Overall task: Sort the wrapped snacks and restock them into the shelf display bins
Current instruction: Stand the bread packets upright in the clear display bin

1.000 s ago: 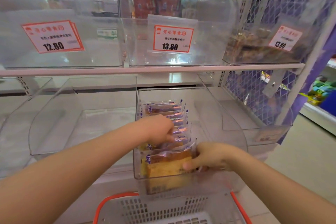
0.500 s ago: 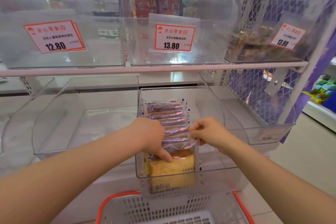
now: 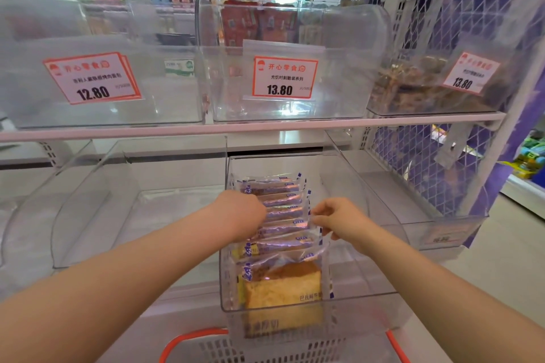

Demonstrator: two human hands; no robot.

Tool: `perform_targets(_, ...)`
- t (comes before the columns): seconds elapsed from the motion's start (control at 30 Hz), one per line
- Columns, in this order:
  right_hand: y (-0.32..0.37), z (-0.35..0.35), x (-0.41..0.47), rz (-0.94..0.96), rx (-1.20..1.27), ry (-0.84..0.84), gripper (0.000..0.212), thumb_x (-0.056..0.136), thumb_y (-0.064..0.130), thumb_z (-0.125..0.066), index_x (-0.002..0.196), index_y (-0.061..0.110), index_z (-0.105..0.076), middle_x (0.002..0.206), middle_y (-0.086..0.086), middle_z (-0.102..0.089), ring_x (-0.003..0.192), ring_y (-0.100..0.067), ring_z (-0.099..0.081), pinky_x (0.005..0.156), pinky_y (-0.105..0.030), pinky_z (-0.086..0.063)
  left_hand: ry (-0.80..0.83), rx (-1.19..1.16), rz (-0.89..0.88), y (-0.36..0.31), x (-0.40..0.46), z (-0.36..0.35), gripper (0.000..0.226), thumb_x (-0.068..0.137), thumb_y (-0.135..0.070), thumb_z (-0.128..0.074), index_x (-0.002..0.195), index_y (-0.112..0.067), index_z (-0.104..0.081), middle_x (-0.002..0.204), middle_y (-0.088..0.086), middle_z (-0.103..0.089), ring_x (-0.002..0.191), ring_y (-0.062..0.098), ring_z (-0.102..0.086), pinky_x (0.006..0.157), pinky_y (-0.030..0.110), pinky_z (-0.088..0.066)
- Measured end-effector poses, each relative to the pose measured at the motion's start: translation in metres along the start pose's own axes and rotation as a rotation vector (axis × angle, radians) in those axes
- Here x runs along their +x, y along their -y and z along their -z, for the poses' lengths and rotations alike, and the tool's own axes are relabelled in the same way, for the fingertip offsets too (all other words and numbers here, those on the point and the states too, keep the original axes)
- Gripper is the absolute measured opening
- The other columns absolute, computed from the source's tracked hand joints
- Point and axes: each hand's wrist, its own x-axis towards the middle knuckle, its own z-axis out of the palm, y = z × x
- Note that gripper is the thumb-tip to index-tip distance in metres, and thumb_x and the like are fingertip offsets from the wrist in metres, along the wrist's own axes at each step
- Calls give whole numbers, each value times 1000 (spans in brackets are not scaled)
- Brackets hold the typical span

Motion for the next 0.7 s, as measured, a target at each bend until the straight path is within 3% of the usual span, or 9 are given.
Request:
perform_targets(0.13,-5,2,1,-1,13,-41,9,88,13,-61,80,10,-57,74,-4,-61,61,-11,-56,58,-25,-46,-22,48,20,0,3,3,17,92,-2,-46,99,-8,-60,84,3,-54,86,24,-62,62,30,-44)
perform_targets(0.23,-4,2,-5,70,-196,-123,10,90,17,-59,96,9,-60,92,-5,-63,79,-16,-59,72,-30,-48,-81,55,45,-1,-1,4,20,91,-2,-46,107,-8,-57,94,6,-59,91,23,-61,64,31,-42)
perform_targets(0.3,0,6,-16,188,-300,-155,18,92,22,-56,109,16,-58,101,2,-59,85,-12,-55,73,-24,-44,-196,-2,14,-1,-10,5,21,94,-10,-45,114,-12,-52,106,6,-58,101,24,-57,66,31,-38)
perform_targets(0.37,2,13,-30,289,-266,-62,9,92,23,-55,97,22,-62,90,8,-62,74,-3,-54,65,-16,-44,-238,-107,-92,-3,-24,6,16,97,-27,-42,106,-18,-53,106,3,-59,98,22,-57,64,30,-37)
perform_targets(0.43,1,18,-44,308,-233,50,12,91,19,-56,84,24,-65,76,12,-63,63,3,-56,58,-9,-43,-146,-188,-196,-5,-38,7,27,96,-43,-38,98,-21,-52,101,1,-60,92,21,-59,63,29,-38)
perform_targets(0.53,-1,21,-55,284,-207,136,15,91,12,-55,89,19,-68,73,13,-63,60,3,-57,56,-10,-44,56,-159,-248,-4,-43,7,43,87,-58,-45,103,-18,-52,102,3,-61,92,23,-57,68,34,-43)
perform_targets(0.7,-3,23,-58,283,-109,250,10,88,3,-59,93,3,-67,69,2,-63,55,3,-56,60,-14,-48,141,-50,-238,-6,-39,7,48,80,-54,-59,108,-14,-54,101,7,-60,79,22,-49,64,34,-41)
